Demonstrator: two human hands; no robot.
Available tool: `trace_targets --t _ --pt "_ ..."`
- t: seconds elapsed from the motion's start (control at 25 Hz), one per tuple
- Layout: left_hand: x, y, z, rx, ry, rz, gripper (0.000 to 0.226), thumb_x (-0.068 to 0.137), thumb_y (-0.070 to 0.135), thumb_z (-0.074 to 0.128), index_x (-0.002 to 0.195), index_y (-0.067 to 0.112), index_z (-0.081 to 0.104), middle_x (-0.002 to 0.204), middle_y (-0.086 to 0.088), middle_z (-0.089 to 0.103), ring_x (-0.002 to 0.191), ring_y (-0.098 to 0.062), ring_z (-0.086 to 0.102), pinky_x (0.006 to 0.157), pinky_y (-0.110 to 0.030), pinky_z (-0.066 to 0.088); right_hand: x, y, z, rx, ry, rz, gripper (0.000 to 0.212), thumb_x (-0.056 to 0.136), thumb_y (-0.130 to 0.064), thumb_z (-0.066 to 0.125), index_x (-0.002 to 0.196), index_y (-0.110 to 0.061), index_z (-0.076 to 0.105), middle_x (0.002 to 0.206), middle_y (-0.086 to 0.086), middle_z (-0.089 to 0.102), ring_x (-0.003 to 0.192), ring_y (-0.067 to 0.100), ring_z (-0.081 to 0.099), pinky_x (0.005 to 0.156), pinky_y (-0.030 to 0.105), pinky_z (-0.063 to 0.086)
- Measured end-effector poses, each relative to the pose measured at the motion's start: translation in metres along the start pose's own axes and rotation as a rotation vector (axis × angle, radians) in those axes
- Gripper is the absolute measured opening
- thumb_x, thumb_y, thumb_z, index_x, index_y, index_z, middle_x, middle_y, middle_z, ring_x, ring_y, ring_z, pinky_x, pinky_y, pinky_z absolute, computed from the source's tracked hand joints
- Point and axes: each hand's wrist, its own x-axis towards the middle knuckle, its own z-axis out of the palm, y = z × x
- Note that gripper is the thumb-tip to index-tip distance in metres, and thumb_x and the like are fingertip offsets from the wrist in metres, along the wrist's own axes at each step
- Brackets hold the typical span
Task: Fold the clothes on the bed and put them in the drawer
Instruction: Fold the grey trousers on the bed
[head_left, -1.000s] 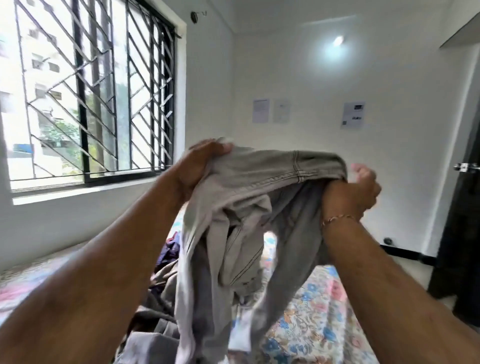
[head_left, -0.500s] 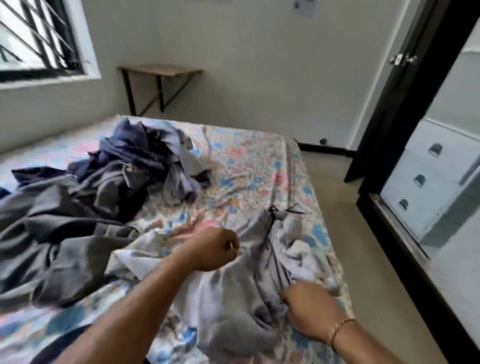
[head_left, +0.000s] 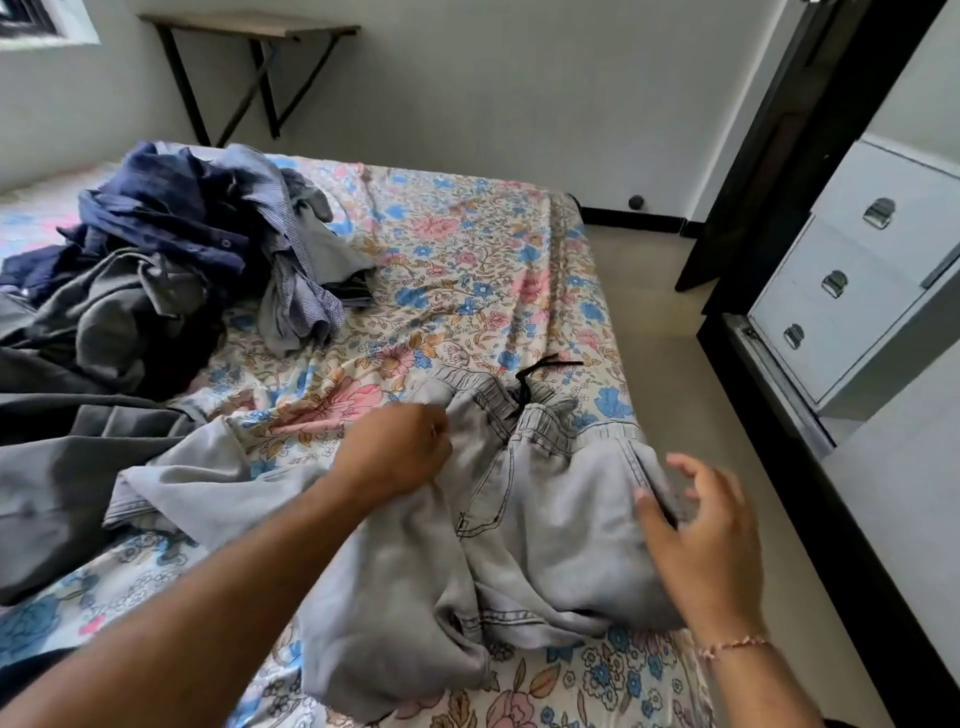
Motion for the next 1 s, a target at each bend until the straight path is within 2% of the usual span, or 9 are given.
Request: trace_targets --t 0.16,0.24,0.36,0.44,0.52,0.64,0.76,0.92,1.0 --pt "0.073 -0.009 0.005 -0.344 0.122 -0.12 0.037 0.094 0.017 0.064 0.132 0.021 0.066 0.123 -0.003 0.067 0.106 -0.022 0.065 0.084 -0.033 0.052 0.072 -0.005 0.022 0.06 -0.121 0.136 0.059 0.086 -0.054 0.072 0.134 -0.024 0.053 0.129 0.004 0.06 0.108 0.026 0.063 0.088 0.041 0.055" --pt "0.101 -0.021 0.013 -0.168 0.016 -0.151 0.06 0.094 0.023 0.066 0.151 0.023 0.047 0.145 -0.01 0.054 0.129 -0.03 0.054 0.103 -0.044 0.049 0.083 0.01 0.042 -0.059 -0.351 0.216 0.076 0.084 -0.063 0.07 0.145 -0.027 0.043 0.138 0.006 0.06 0.118 0.03 0.063 0.096 0.042 0.054" --pt "0.14 -0.041 0.019 0.18 -0.302 0.067 0.078 0.097 0.034 0.065 0.163 0.034 0.024 0.163 -0.006 0.039 0.149 -0.032 0.034 0.119 -0.055 0.037 0.097 0.035 0.05 0.064 -0.672 0.215 0.072 0.088 -0.048 0.075 0.15 -0.032 0.043 0.148 -0.001 0.054 0.133 0.023 0.055 0.106 0.037 0.045" --pt "0.16 -0.049 0.019 0.193 -0.466 0.18 0.061 0.097 0.036 0.064 0.155 0.038 0.041 0.156 -0.002 0.048 0.143 -0.027 0.038 0.118 -0.054 0.036 0.113 0.051 0.047 0.235 -0.784 0.213 0.062 0.083 -0.041 0.082 0.139 -0.029 0.057 0.145 -0.008 0.053 0.131 0.018 0.055 0.108 0.037 0.044" --pt "0.172 -0.051 0.018 0.198 -0.517 0.207 0.04 0.09 0.047 0.063 0.128 0.034 0.063 0.135 -0.001 0.058 0.129 -0.026 0.048 0.109 -0.05 0.042 0.121 0.065 0.044 0.299 -0.837 0.226 0.062 0.069 -0.057 0.088 0.116 -0.02 0.07 0.126 0.0 0.068 0.11 0.016 0.066 0.099 0.041 0.052" --pt "0.179 -0.06 0.014 0.24 -0.567 0.213 0.038 0.077 0.077 0.05 0.091 0.042 0.055 0.109 0.006 0.053 0.109 -0.02 0.052 0.096 -0.046 0.049 0.125 0.072 0.038 0.324 -0.912 0.262 0.078 0.052 -0.071 0.09 0.092 -0.007 0.069 0.077 -0.006 0.068 0.065 0.011 0.06 0.062 0.029 0.051" --pt "0.175 -0.081 0.006 0.345 -0.571 0.224 0.03 0.088 0.076 0.057 0.095 0.048 0.057 0.101 0.014 0.062 0.094 -0.013 0.062 0.09 -0.044 0.056 0.134 0.069 0.022 0.267 -0.946 0.224 0.051 0.065 -0.054 0.089 0.071 -0.01 0.066 0.054 -0.008 0.057 0.049 0.006 0.049 0.055 0.023 0.04" --pt "0.154 -0.1 -0.045 0.517 -0.338 0.351 0.077 0.077 0.098 0.019 0.099 0.04 0.065 0.09 0.014 0.063 0.083 -0.011 0.063 0.078 -0.037 0.058 0.137 0.065 -0.006 0.222 -0.819 0.003 0.063 0.06 -0.082 0.08 0.072 -0.02 0.072 0.066 0.008 0.07 0.055 0.015 0.058 0.061 0.029 0.041" --pt "0.133 -0.109 -0.077 0.599 -0.214 0.512 0.069 0.088 0.09 0.019 0.108 0.042 0.064 0.095 0.015 0.066 0.091 -0.014 0.064 0.086 -0.037 0.055 0.136 0.057 -0.019 0.278 -0.801 -0.032 0.052 0.062 -0.081 0.078 0.069 -0.029 0.073 0.062 0.001 0.067 0.054 0.015 0.055 0.06 0.029 0.039"
